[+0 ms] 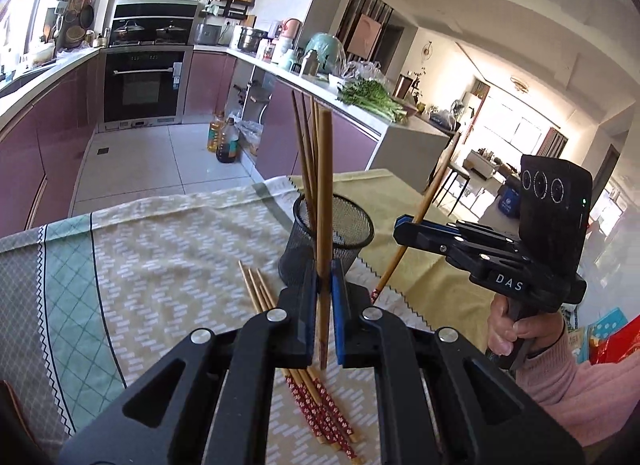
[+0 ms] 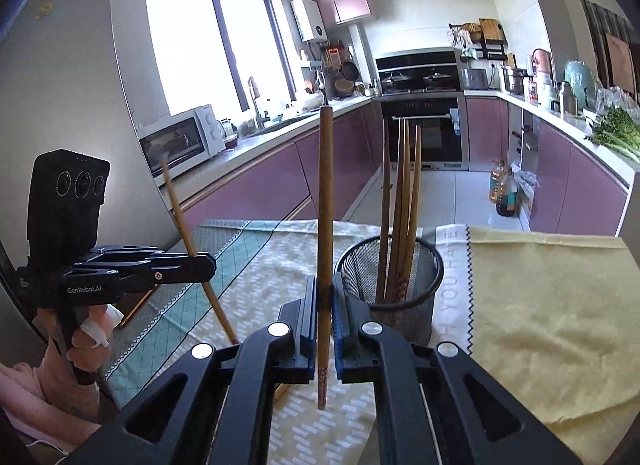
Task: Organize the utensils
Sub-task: 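Lift the chopstick with the left tool over the mesh cup while the right tool does likewise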
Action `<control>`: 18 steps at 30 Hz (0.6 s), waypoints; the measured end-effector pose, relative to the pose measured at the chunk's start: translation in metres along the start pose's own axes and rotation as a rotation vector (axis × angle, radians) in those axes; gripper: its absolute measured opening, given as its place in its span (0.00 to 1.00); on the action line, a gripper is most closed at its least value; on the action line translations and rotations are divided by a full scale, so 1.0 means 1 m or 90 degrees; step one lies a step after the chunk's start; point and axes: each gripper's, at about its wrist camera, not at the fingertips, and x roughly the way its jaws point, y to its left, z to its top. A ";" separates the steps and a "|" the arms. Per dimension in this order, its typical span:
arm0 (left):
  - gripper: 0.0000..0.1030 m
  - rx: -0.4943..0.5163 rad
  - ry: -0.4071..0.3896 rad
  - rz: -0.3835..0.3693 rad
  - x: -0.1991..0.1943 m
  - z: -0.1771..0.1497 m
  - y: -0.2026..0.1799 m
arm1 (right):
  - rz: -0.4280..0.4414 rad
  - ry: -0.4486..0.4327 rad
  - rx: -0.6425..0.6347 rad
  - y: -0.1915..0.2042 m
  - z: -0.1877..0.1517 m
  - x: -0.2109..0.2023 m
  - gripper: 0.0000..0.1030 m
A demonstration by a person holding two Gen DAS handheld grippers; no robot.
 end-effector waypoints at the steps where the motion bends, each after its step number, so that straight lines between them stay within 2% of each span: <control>1: 0.07 0.001 -0.005 -0.002 0.001 0.004 -0.001 | -0.001 -0.005 -0.002 -0.001 0.003 -0.002 0.06; 18: 0.07 0.034 -0.090 -0.003 0.003 0.071 -0.023 | -0.025 -0.088 -0.043 -0.008 0.061 -0.026 0.06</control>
